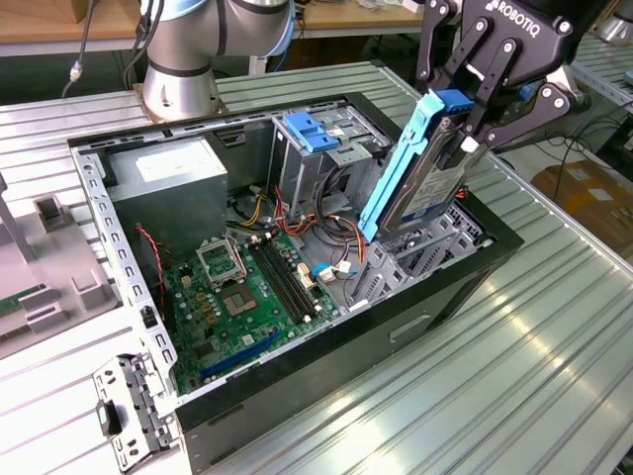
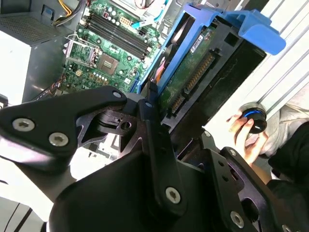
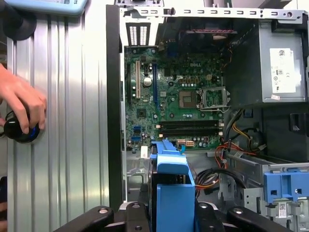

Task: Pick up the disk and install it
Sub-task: 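Pick up the disk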

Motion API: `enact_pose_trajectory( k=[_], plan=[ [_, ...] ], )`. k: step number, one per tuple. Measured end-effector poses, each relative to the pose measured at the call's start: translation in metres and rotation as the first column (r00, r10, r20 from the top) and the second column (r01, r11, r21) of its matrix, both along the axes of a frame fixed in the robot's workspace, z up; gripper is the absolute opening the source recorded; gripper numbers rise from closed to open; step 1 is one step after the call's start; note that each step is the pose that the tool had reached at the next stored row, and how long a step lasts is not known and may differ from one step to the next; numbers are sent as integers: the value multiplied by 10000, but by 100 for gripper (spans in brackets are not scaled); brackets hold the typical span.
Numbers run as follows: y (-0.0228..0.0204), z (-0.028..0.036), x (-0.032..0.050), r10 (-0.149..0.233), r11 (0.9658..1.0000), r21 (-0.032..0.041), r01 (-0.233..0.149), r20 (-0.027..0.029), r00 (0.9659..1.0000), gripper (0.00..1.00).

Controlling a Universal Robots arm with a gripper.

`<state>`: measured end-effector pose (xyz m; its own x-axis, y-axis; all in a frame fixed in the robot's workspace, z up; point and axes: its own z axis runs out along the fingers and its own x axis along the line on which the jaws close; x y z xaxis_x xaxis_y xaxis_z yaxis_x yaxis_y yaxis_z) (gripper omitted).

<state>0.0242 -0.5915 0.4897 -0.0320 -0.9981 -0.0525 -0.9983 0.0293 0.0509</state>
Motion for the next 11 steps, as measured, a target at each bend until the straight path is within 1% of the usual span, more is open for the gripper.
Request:
enact_pose_trajectory(
  k=[3, 6, 9, 11],
  plan=[
    [-17, 0, 36, 0, 10000, -2, 0, 0, 10000, 36],
    [-29, -3, 115, 0, 10000, -2, 0, 0, 10000, 36],
    [-31, -5, 168, 0, 10000, -2, 0, 0, 10000, 36],
    [-33, -6, 233, 0, 10000, -3, 0, 0, 10000, 36]
  ],
)
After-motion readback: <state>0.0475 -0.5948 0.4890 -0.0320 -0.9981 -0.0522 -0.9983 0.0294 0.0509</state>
